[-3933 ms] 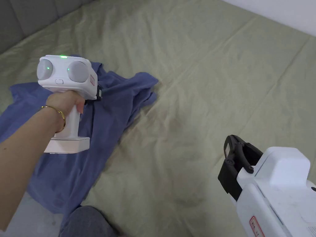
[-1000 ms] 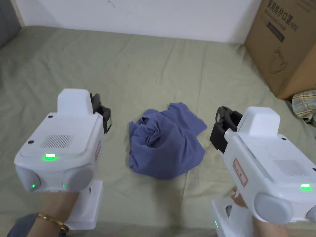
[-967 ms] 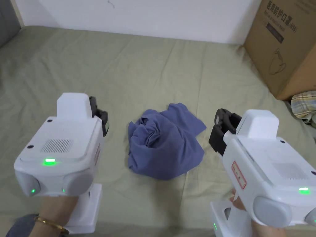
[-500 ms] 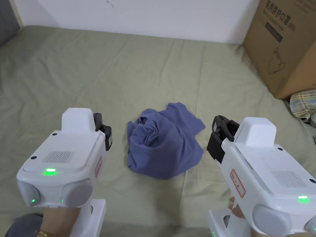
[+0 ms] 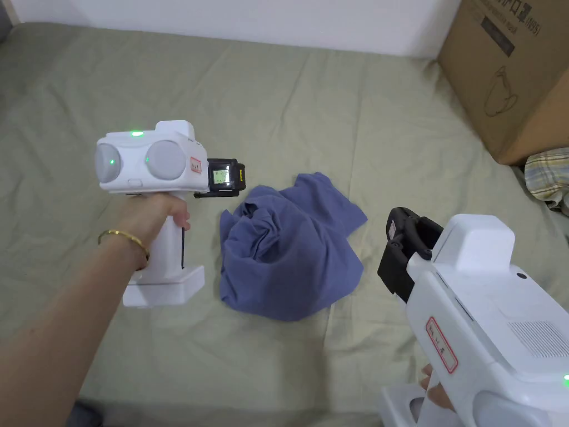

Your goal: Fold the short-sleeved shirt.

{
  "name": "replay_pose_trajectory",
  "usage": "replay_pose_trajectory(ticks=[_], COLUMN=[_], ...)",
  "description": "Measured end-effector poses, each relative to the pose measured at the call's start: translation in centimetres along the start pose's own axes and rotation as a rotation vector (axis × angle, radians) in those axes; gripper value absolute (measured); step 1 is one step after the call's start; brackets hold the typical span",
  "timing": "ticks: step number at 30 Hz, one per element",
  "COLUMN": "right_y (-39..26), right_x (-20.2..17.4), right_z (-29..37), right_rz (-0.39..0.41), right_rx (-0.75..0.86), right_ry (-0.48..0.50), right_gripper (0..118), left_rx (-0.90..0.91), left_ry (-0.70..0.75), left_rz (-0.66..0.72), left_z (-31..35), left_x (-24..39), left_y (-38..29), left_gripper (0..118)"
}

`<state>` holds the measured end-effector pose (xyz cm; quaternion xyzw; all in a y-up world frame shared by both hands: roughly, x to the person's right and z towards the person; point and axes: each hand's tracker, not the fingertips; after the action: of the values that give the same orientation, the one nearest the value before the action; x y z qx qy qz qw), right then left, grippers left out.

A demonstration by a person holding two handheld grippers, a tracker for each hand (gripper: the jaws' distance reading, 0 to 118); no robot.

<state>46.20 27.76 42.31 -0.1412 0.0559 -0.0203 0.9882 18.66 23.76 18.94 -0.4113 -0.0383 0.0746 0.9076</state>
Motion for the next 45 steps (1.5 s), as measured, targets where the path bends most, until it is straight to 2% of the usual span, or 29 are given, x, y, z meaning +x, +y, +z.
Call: replay_pose_trajectory(ticks=[4,8,10,12,15,18,19,20,21,22,25,32,33,34,36,37,38,40,42,45], right_y=[-0.2,-0.2,-0.3,-0.4,-0.7,-1.0,-1.1,-1.3,-1.4,-1.5,-1.6,-0.1,0.1,0.4,1.1,1.4,1.8,2.5,3.5,5.0], right_x=[0.8,1.6,2.1,2.3,2.9,3.3,3.4,3.5,3.5,3.6,3.6,4.1,4.3,4.4,4.9,5.1,5.1,5.1,5.4,5.1], right_z=[-1.0,-2.2,-2.7,-3.1,-3.6,-3.7,-3.9,-3.9,-3.9,-3.9,-3.8,-4.9,-5.3,-5.8,-7.4,-8.4,-9.5,-11.9,-14.9,-20.0], right_rz=[-0.012,-0.021,-0.02,-0.025,-0.028,-0.02,-0.021,-0.025,-0.029,-0.031,-0.034,-0.013,-0.02,-0.025,-0.018,-0.003,0.009,0.04,0.08,0.112], right_rx=[-0.025,-0.052,-0.062,-0.071,-0.081,-0.093,-0.096,-0.101,-0.106,-0.111,-0.119,-0.132,-0.129,-0.14,-0.194,-0.217,-0.227,-0.241,-0.291,-0.413], right_ry=[-0.017,-0.037,-0.047,-0.056,-0.067,-0.079,-0.082,-0.085,-0.087,-0.089,-0.093,-0.097,-0.099,-0.095,-0.067,-0.069,-0.067,-0.055,-0.012,-0.002], right_gripper=[0,0,0,0,0,0,0,0,0,0,0,1,5,17,74,93,102,109,110,110], left_rx=[-0.121,-0.234,-0.261,-0.283,-0.31,-0.306,-0.312,-0.322,-0.329,-0.325,-0.316,-0.065,-0.058,-0.035,-0.012,-0.011,-0.011,-0.007,0.0,0.005], left_ry=[0.092,0.107,0.122,0.137,0.133,0.083,0.058,0.015,-0.011,0.007,0.019,-0.057,-0.051,-0.048,-0.062,-0.058,-0.053,-0.042,-0.018,0.003], left_rz=[-0.037,-0.065,-0.063,-0.057,-0.071,-0.081,-0.09,-0.091,-0.079,-0.078,-0.148,0.064,0.078,0.098,0.125,0.133,0.135,0.134,0.108,0.082], left_z=[-5.3,-8.9,-10.2,-11.3,-12.4,-12.5,-12.6,-12.5,-12.4,-12.3,-11.4,-5.5,-4.9,-4.1,-3.0,-2.7,-2.4,-2.2,-2.0,-1.9], left_x=[0.6,1.3,1.6,1.6,2.1,2.4,2.7,2.7,2.9,3.2,3.3,-0.1,-0.6,-1.1,-2.0,-2.4,-2.7,-3.2,-3.6,-4.1], left_y=[1.0,0.5,0.1,-0.4,-0.9,-1.4,-1.4,-1.5,-1.6,-1.6,-1.4,0.2,0.1,-0.2,-0.8,-1.2,-1.6,-2.3,-3.0,-3.9], left_gripper=[118,117,111,100,93,69,53,24,7,3,0,0,0,0,0,0,0,0,0,0])
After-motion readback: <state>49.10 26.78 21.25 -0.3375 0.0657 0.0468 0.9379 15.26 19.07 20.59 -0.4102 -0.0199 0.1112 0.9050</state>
